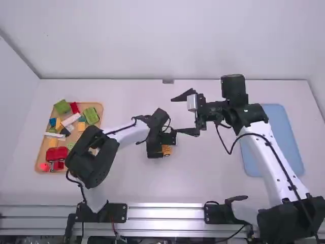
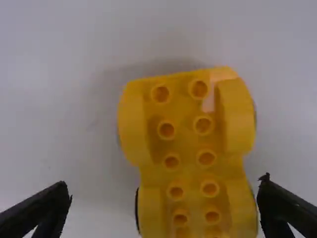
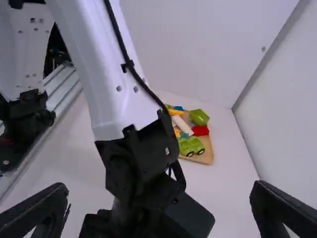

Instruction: Assemble lego blocks to make yellow taxi

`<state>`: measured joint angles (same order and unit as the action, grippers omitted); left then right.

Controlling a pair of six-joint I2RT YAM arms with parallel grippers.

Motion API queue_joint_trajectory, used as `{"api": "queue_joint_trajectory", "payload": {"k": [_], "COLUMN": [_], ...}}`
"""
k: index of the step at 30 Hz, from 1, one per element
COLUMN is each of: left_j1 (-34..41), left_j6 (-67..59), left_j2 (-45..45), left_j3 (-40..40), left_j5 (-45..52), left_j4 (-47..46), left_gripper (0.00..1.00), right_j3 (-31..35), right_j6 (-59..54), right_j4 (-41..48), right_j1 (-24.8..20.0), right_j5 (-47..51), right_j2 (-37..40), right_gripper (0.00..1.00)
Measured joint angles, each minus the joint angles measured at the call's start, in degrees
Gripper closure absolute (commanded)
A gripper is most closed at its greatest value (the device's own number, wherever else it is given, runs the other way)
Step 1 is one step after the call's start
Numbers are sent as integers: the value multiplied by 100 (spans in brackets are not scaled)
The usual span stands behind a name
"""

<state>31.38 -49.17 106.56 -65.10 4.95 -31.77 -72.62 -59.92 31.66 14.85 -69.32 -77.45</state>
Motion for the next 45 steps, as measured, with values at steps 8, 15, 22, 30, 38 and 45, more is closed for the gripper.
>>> {"api": "queue_joint_trajectory", "payload": {"k": [8, 15, 22, 30, 38, 45], "left_j1": [-343, -1436, -3012, -4704, -5807, -6312], "left_j6": [905, 1843, 3585, 5792, 7388, 8231], "left_j2": [-560, -1357, -1770, -1906, -1906, -1906], "left_j3": [-544, -538, -498, -496, -496, -496], "left_j5": [-188, -157, -162, -162, -168, -289], "left_j4": [-581, -398, -387, -817, -1189, -1445], "left_gripper": [1, 1, 1, 1, 1, 1], "right_j3": [0, 0, 2, 15, 17, 17], "right_j6": [990, 1272, 2243, 3270, 3425, 3056], "right_j4": [-789, -1388, -3204, -4374, -4297, -4033], "right_j1": [501, 649, 927, 1182, 1617, 1921], "right_j5": [732, 940, 962, 973, 1163, 1399], "right_j2": [-2, -365, -1340, -1923, -1926, -1928], "right_gripper": [2, 2, 2, 2, 2, 2]}}
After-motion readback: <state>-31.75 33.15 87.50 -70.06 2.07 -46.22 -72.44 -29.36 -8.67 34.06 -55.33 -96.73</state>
